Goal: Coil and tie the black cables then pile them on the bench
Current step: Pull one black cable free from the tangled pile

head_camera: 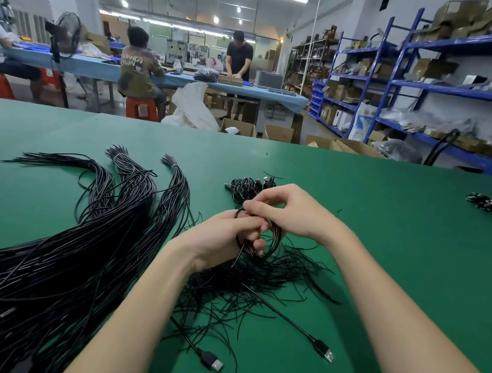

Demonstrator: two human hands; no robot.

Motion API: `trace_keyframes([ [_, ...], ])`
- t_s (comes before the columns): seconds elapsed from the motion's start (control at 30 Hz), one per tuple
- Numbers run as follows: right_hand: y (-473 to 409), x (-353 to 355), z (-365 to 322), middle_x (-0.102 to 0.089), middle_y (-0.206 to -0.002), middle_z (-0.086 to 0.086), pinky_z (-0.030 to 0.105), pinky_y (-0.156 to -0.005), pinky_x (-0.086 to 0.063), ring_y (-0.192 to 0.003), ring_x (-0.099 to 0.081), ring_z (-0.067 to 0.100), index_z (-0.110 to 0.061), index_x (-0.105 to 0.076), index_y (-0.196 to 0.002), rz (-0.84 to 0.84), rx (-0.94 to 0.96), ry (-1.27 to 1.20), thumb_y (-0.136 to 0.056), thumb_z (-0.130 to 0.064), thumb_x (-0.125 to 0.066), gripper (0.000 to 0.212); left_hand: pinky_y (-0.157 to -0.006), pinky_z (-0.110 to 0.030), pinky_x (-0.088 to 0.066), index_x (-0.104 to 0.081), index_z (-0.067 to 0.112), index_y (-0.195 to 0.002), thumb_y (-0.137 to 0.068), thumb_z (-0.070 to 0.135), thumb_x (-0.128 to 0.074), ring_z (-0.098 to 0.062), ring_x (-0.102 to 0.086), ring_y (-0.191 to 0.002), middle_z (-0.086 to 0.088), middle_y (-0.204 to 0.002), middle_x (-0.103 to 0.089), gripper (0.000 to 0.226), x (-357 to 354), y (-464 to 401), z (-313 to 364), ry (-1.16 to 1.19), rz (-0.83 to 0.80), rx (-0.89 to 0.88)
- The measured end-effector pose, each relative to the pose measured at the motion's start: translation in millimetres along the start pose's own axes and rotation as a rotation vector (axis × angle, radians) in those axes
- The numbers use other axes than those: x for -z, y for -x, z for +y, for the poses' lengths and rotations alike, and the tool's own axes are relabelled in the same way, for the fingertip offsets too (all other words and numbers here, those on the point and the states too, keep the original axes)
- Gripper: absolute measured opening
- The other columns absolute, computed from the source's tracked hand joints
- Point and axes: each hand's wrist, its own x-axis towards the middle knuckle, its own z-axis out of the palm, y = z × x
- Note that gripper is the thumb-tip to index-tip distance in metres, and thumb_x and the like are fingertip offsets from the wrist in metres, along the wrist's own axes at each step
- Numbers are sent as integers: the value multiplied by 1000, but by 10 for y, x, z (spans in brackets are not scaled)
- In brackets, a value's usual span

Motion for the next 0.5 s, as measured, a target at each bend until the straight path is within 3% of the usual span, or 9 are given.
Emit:
trace_keyframes([
  [0.07, -8, -58, 20, -73, -76, -6, 23, -69, -49, -69, -59, 2, -35, -75, -75, 142, 43, 61, -88, -55, -72, 25, -70, -33, -57, -53, 11, -81, -102, 7, -48, -16, -47, -61, -2, -64, -31, 21, -6, -5, 5, 33, 36, 69],
  [0.17, -29, -152, 7, -66, -64, 1, 18, -55, -38, -57, -50, 4, -26, -72, -71, 222, 152, 89, -86, -56, -74, 34, -78, -48, -60, -52, 9, -85, -100, 2, -50, -15, -46, -58, -4, -70, -31, 17, -32, 13, -3, 106, 5, 157],
  [0.27, -41, -178, 2, -50, -47, -10, 15, -49, -33, -46, -42, 6, -22, -68, -66, 258, 243, 93, -92, -50, -70, 37, -78, -45, -59, -49, 6, -94, -97, 1, -53, -15, -44, -60, -6, -77, -30, 7, -49, 25, 5, 115, -42, 163],
  [0.33, -38, -185, 5, -45, -44, -11, 13, -45, -29, -40, -41, 7, -23, -65, -63, 271, 275, 81, -95, -48, -66, 40, -80, -43, -58, -50, 3, -101, -89, 3, -59, -17, -44, -64, -7, -81, -34, 15, -43, 28, 19, 101, -82, 173],
  [0.43, -38, -217, 13, -41, -43, -11, 10, -45, -25, -36, -40, 8, -27, -54, -58, 281, 317, 69, -99, -38, -63, 44, -77, -38, -58, -64, 2, -80, -80, 2, -61, -21, -46, -77, -9, -89, -38, 3, -50, 45, 41, 119, -118, 193],
  [0.5, -43, -215, 24, -42, -44, -12, 12, -47, -26, -41, -39, 9, -32, -51, -57, 308, 333, 80, -100, -36, -62, 45, -75, -36, -59, -59, 8, -74, -77, 2, -59, -22, -52, -82, -9, -82, -47, 7, -52, 40, 30, 142, -116, 221],
])
